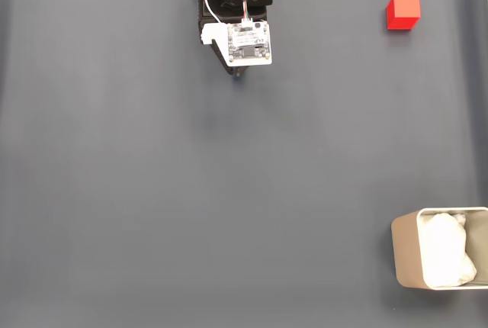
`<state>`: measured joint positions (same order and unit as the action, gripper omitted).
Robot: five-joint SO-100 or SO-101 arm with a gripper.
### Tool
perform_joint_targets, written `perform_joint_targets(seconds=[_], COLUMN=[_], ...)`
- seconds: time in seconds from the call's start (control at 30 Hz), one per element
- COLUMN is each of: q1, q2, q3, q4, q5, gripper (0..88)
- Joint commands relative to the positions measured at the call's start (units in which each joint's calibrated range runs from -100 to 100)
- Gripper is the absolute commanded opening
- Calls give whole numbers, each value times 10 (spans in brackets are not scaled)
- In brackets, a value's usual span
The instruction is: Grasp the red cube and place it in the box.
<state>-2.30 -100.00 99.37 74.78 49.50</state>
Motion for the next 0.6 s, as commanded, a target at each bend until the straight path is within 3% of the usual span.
perform_joint_targets(seconds=[0.0,0.57], q1=[2,4], q2=[0,0], q3=[5,5], q4=[11,11], q5=[-6,-6], gripper=[0,0])
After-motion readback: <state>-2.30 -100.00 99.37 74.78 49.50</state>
